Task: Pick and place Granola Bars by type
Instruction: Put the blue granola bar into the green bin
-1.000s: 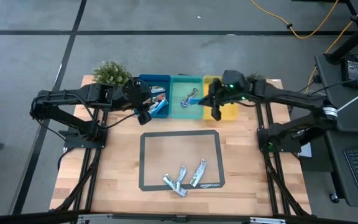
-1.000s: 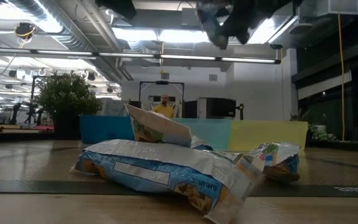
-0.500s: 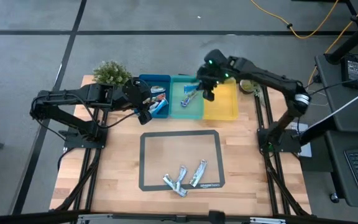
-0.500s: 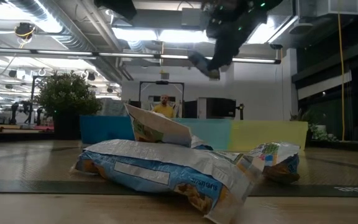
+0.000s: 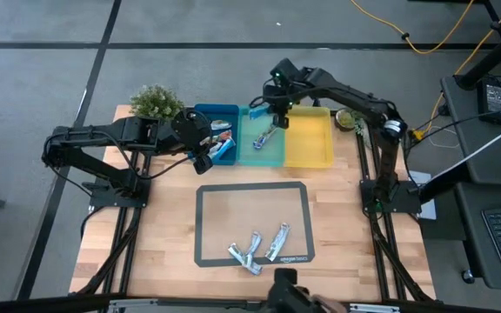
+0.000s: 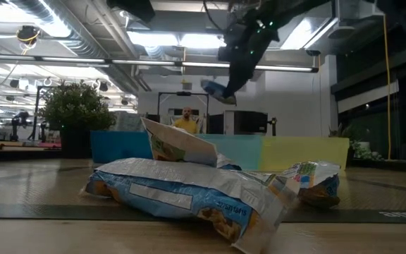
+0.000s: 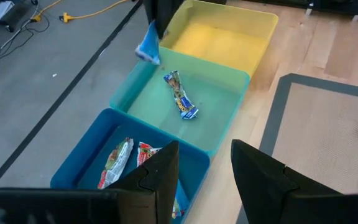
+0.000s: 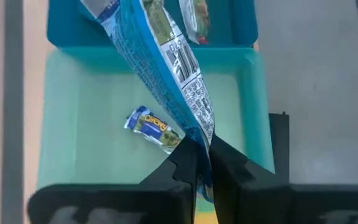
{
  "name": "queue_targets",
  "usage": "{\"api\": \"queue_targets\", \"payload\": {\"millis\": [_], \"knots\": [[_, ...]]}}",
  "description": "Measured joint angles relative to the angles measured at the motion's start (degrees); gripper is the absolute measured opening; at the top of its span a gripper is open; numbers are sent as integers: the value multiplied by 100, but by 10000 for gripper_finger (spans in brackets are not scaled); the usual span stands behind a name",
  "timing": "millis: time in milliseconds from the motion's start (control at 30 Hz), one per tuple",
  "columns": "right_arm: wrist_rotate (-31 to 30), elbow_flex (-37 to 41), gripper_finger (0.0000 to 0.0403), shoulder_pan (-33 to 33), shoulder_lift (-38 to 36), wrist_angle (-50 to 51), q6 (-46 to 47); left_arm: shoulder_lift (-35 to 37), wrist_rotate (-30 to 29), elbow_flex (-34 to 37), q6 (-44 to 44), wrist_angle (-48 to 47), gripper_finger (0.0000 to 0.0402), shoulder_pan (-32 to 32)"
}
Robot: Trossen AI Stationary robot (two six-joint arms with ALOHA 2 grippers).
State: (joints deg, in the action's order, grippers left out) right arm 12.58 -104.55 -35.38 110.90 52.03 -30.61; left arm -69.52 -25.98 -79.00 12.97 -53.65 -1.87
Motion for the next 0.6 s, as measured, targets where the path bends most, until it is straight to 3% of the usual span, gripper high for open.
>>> {"api": "queue_targets", "payload": {"millis": [600], "knots": [[-551,-5,35,-4,940,-217,-160,0,2,0,-11,0,139,0]]}}
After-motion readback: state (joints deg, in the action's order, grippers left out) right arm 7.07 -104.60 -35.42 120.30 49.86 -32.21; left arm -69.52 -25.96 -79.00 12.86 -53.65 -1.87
